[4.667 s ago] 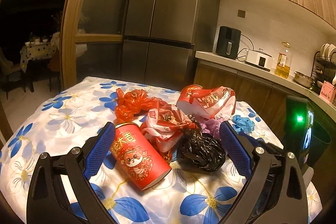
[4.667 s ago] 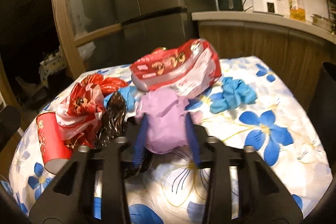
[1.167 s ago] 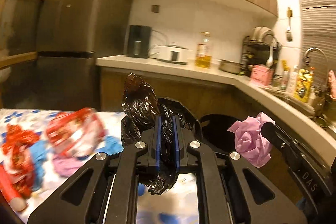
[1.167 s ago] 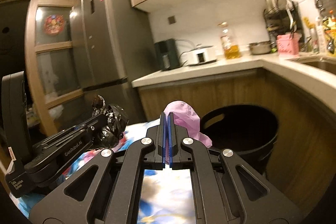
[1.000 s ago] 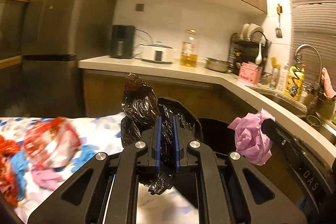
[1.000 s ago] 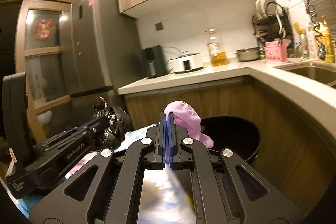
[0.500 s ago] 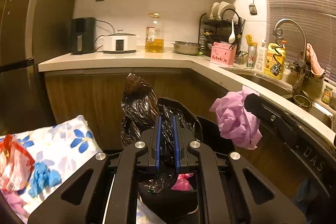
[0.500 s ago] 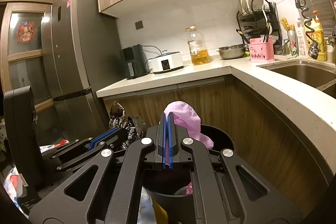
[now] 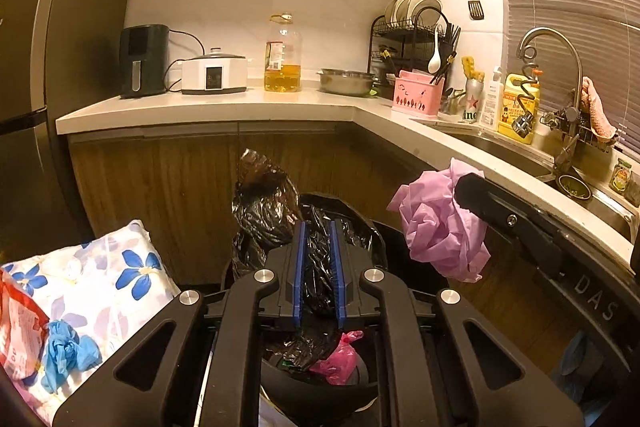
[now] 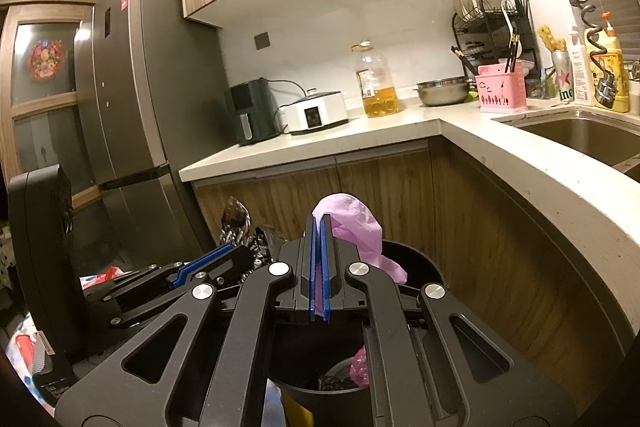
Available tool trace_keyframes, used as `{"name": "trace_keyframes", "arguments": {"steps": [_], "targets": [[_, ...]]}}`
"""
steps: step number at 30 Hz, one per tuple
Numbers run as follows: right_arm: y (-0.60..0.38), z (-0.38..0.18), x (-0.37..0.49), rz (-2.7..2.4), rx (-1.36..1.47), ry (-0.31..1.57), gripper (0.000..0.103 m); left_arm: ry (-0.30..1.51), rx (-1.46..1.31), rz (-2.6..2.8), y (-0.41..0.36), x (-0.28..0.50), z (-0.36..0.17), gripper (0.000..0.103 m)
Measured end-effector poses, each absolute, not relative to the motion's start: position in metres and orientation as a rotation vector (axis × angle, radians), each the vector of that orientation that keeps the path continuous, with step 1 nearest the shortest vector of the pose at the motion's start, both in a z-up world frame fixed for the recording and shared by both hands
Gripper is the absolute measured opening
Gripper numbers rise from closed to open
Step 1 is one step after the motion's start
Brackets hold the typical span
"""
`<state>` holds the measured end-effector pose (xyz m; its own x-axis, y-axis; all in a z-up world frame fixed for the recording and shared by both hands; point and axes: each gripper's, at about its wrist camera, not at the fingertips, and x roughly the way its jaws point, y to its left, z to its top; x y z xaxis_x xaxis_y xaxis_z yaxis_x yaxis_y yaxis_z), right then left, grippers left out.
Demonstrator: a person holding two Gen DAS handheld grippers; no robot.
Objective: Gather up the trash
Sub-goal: 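Open both grippers to drop the black bag and purple glove into the bin, then move both open grippers back toward the remaining trash on the table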
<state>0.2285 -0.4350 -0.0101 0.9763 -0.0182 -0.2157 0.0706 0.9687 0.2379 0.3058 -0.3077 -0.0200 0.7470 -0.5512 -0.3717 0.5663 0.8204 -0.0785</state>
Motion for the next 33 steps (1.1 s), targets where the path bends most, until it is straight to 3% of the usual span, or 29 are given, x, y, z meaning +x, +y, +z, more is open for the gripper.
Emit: {"name": "trace_keyframes", "arguments": {"steps": [4,8,13,17,23,33], "targets": [[-0.435,-0.011,0.233,-0.045,0.251,0.230,0.007,0.408,0.044,-0.619,-0.310,0.309,-0.022,0.015],[-0.438,-0.013,0.236,-0.059,0.254,0.239,0.029,0.417,0.048,-0.600,-0.308,0.313,-0.026,0.038],[-0.444,-0.014,0.232,-0.085,0.271,0.238,0.043,0.407,0.033,-0.539,-0.295,0.312,-0.029,0.065],[-0.440,-0.016,0.227,-0.110,0.262,0.248,0.056,0.396,0.030,-0.460,-0.282,0.307,-0.030,0.079],[-0.429,-0.019,0.215,-0.131,0.252,0.256,0.074,0.395,0.039,-0.339,-0.259,0.291,-0.032,0.087],[-0.402,-0.019,0.193,-0.152,0.196,0.265,0.078,0.367,0.033,-0.240,-0.230,0.261,-0.021,0.095]]}}
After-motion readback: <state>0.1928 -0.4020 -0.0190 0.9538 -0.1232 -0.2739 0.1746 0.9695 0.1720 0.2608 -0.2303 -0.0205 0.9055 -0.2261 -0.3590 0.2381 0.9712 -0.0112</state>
